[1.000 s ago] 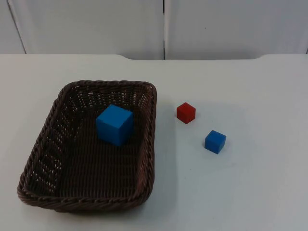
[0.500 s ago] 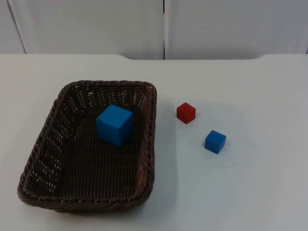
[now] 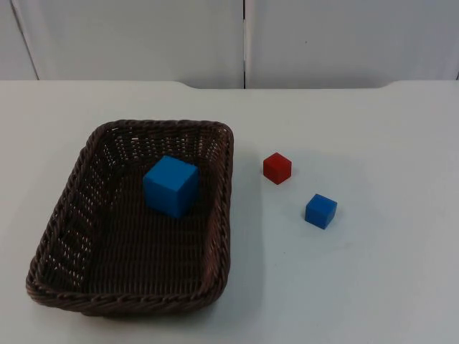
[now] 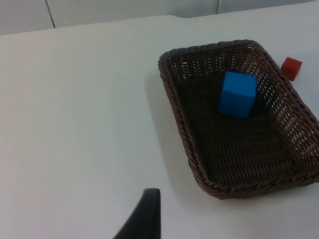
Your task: Pick up the basket with the left hand and place the largest block into the basket with the right hand.
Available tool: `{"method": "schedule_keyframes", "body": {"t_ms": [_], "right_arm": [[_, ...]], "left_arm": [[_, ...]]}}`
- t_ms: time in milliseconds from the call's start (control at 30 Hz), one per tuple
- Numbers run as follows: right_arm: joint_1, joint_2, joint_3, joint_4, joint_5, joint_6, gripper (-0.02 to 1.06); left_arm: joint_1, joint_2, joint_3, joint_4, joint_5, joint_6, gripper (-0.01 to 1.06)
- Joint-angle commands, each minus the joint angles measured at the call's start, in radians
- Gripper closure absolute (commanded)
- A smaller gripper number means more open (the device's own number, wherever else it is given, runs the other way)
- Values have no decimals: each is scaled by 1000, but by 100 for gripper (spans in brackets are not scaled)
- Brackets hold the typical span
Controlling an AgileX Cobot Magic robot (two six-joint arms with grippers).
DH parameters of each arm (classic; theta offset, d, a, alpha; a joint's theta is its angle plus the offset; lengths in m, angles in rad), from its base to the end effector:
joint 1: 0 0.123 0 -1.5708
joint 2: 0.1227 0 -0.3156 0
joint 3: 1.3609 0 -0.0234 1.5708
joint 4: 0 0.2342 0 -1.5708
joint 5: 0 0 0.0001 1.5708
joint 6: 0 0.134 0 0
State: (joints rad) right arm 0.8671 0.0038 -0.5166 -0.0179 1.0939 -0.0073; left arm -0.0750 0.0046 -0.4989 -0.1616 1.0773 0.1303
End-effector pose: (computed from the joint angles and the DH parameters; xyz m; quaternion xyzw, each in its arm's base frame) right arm -0.0081 -0.0129 0.2508 -0.3630 0.7780 0.2056 0.4698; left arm -0.0146 -0.0180 0.2487 0.0913 0.8513 -0.0665 0.5124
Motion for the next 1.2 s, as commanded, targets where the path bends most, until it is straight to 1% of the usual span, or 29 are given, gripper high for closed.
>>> {"method": "schedule_keyframes", "body": {"t_ms": [0,33,67,100,133,200,233,1167], "right_arm": [[3,-4,3,-14,-14,-5,21],[3,-4,3,-14,-14,-5,20],[3,-4,3,-14,-14,-5,17],[3,-4,3,-14,-14,-5,17],[3,-4,3,-16,-14,-5,13],[3,-4,3,-33,-14,-5,0],[3,-4,3,-36,-14,-5,-1],[3,-4,3,-43,-18,-5,-1]], "left_arm": [[-5,-5,4,-11,-1,-5,12],[-5,-5,4,-11,-1,-5,12],[-5,-5,4,-11,-1,-5,11],[-5,-5,4,-11,-1,-5,11],[-5,-5,4,-11,-1,-5,9],[-5,-5,4,-11,-1,-5,2],[-5,-5,4,-11,-1,-5,1],[-5,-5,4,-16,-1,-5,0]]}}
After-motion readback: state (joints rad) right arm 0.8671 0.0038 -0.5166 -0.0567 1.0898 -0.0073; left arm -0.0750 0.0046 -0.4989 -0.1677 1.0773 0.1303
